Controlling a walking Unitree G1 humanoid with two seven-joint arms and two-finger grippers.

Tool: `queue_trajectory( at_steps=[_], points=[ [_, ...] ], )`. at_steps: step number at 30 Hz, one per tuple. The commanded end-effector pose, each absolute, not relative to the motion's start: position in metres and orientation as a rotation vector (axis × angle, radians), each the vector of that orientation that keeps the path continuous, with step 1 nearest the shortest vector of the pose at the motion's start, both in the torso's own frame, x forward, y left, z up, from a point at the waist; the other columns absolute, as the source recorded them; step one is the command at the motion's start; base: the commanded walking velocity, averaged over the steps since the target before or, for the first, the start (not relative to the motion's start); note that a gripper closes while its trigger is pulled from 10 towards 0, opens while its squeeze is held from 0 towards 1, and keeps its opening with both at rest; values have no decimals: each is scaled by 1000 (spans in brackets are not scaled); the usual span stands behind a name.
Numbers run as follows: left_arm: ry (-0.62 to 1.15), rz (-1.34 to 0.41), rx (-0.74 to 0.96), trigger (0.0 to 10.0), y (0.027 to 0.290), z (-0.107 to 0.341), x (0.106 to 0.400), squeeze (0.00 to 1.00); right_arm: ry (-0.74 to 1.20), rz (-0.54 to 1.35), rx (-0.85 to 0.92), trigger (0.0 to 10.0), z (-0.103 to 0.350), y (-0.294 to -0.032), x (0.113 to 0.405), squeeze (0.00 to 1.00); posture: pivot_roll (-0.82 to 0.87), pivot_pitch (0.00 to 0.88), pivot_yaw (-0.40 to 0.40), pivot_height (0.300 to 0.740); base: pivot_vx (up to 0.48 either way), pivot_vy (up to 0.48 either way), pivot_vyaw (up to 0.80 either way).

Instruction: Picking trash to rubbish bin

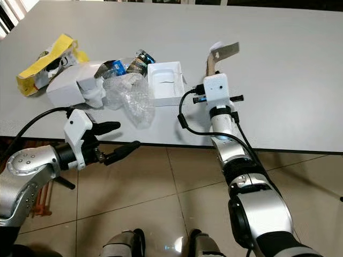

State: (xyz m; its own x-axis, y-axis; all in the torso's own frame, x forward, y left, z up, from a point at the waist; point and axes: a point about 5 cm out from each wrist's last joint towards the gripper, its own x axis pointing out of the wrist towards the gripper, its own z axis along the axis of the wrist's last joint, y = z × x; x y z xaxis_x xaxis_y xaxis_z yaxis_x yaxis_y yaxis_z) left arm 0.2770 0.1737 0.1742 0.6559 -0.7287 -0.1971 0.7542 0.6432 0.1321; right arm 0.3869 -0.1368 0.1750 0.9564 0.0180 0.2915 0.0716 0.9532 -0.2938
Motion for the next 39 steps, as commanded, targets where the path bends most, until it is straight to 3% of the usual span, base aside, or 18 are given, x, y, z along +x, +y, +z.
queue_trajectory(
  at_steps=[1, 11, 17, 30, 39],
  points=[
    [130, -846, 219, 10000, 172, 172, 278, 0, -321, -43, -328, 10000, 177, -144, 385, 0, 144, 144, -10, 740, 0, 0, 0],
    [101, -843, 200, 10000, 166, 171, 286, 0, -432, -159, -361, 10000, 199, -181, 370, 0, 108, 132, -18, 740, 0, 0, 0],
    [67, -798, 185, 10000, 163, 171, 292, 0, -397, -162, -327, 10000, 195, -194, 353, 0, 81, 126, -16, 740, 0, 0, 0],
    [-32, -660, 113, 10000, 159, 178, 305, 0, -318, -176, -310, 10000, 183, -201, 308, 0, 52, 124, -3, 740, 0, 0, 0],
    [-32, -660, 113, 10000, 159, 178, 305, 0, -318, -176, -310, 10000, 183, -201, 308, 0, 52, 124, -3, 740, 0, 0, 0]
  ],
)
